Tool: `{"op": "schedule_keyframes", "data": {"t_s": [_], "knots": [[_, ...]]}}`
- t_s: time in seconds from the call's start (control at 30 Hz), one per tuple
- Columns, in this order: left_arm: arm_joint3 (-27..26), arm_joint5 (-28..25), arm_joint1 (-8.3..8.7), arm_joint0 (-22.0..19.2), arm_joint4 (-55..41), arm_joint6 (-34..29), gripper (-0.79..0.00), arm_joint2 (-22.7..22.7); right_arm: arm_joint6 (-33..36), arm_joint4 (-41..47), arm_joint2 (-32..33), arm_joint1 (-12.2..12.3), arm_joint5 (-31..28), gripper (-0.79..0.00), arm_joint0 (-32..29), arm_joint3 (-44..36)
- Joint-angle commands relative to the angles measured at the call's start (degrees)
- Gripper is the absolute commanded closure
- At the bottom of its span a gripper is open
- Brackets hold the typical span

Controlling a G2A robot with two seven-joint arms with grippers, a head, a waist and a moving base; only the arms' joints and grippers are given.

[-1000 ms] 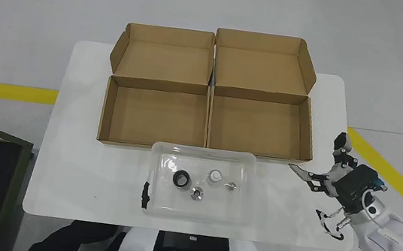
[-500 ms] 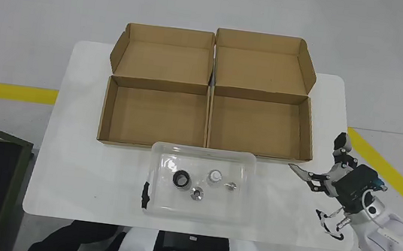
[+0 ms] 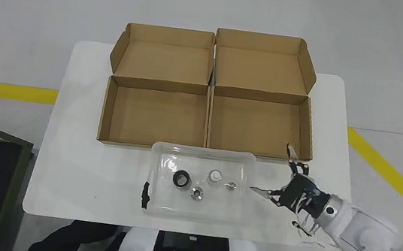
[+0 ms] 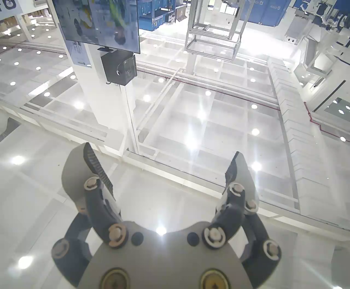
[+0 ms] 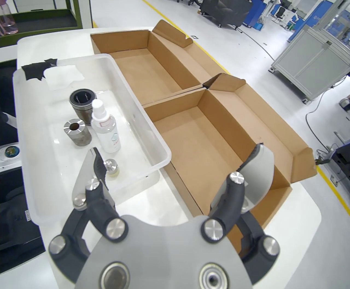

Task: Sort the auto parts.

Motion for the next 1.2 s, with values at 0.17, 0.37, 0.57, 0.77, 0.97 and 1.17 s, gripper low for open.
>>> {"op": "schedule_keyframes", "data": {"t_s": [0.17, 0.37, 0.57, 0.77, 0.97, 1.17], "knots": [[0.0, 0.0, 0.0, 0.0, 0.0, 0.0, -0.785, 0.0, 3.1, 0.8, -4.8, 0.2, -1.7, -0.785, 2.3, 0.0], [0.0, 0.0, 0.0, 0.0, 0.0, 0.0, -0.785, 0.0, 7.4, 0.7, -10.1, 0.2, -2.3, -0.785, 5.1, 0.5], [0.0, 0.0, 0.0, 0.0, 0.0, 0.0, -0.785, 0.0, 11.2, 1.2, -14.3, 0.2, -2.6, -0.785, 7.3, 1.2], [0.0, 0.0, 0.0, 0.0, 0.0, 0.0, -0.785, 0.0, 14.9, 1.4, -17.9, 0.3, -2.4, -0.785, 9.1, 2.2], [0.0, 0.0, 0.0, 0.0, 0.0, 0.0, -0.785, 0.0, 18.1, 1.9, -21.4, 0.1, -1.3, -0.785, 11.2, 3.3], [0.0, 0.0, 0.0, 0.0, 0.0, 0.0, -0.785, 0.0, 20.5, 2.5, -23.6, 0.0, 0.1, -0.785, 13.4, 5.3]]}}
